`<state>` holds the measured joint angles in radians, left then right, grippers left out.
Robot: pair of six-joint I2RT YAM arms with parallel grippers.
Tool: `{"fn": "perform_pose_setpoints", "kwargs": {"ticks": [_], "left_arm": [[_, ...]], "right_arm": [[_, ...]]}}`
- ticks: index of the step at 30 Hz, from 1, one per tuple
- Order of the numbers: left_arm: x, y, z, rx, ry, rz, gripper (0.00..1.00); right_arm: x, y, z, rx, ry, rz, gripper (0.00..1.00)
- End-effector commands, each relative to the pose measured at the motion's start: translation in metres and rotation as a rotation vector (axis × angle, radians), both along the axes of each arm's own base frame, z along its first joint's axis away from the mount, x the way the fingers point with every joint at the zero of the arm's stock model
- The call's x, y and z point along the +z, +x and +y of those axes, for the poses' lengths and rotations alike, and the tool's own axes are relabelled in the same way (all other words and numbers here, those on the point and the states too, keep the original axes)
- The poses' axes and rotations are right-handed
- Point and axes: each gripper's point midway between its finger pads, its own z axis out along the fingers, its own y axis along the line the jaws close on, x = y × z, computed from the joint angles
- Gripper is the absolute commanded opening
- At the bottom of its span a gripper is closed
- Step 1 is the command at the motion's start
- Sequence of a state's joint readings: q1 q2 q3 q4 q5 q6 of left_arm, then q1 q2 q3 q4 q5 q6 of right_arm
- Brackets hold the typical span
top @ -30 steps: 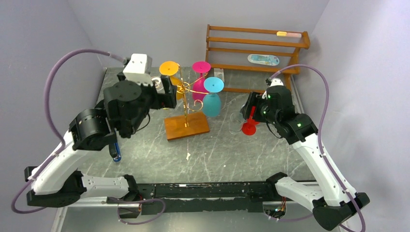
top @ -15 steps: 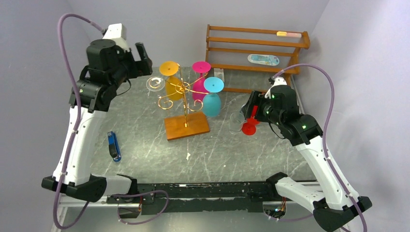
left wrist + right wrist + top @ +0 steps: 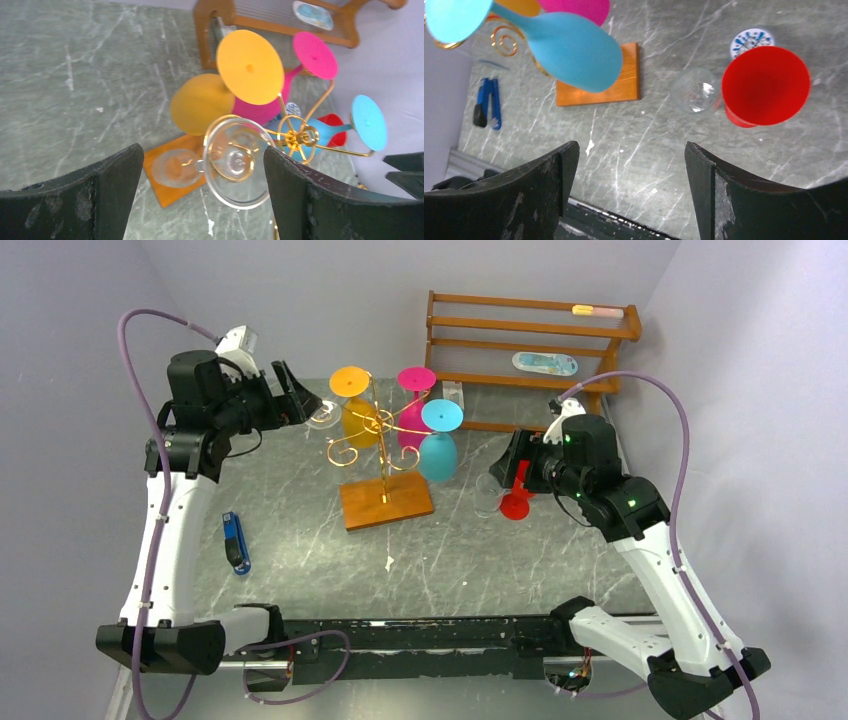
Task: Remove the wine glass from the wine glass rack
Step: Pick up the wine glass from the wine rack.
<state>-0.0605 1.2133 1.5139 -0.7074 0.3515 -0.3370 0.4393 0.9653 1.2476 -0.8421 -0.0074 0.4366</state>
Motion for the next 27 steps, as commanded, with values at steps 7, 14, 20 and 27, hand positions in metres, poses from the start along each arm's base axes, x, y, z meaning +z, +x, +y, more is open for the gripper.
{"fn": "perform_pose_setpoints", "kwargs": {"ticks": [7, 14, 20, 27], "left_arm": [[0.001, -0.013, -0.024, -0.134, -0.12, -0.016, 0.66], [0.0, -0.013, -0.026, -0.138, -0.129, -0.009, 0.58], [-0.005, -0.012, -0.023, -0.123, -0.116, 0.006, 0.51], [-0.013, -0.011, -0.022, -0.12, -0.113, 0.023, 0.43]], "right_arm": [[0.011, -0.018, 0.032, 0.158, 0.144, 0.021, 0.82], [0.005, -0.024, 0.039, 0.185, 0.183, 0.051, 0.82], [0.002, -0.025, 0.041, 0.191, 0.194, 0.068, 0.82], [0.007, -0.026, 0.044, 0.196, 0.216, 0.065, 0.82]]}}
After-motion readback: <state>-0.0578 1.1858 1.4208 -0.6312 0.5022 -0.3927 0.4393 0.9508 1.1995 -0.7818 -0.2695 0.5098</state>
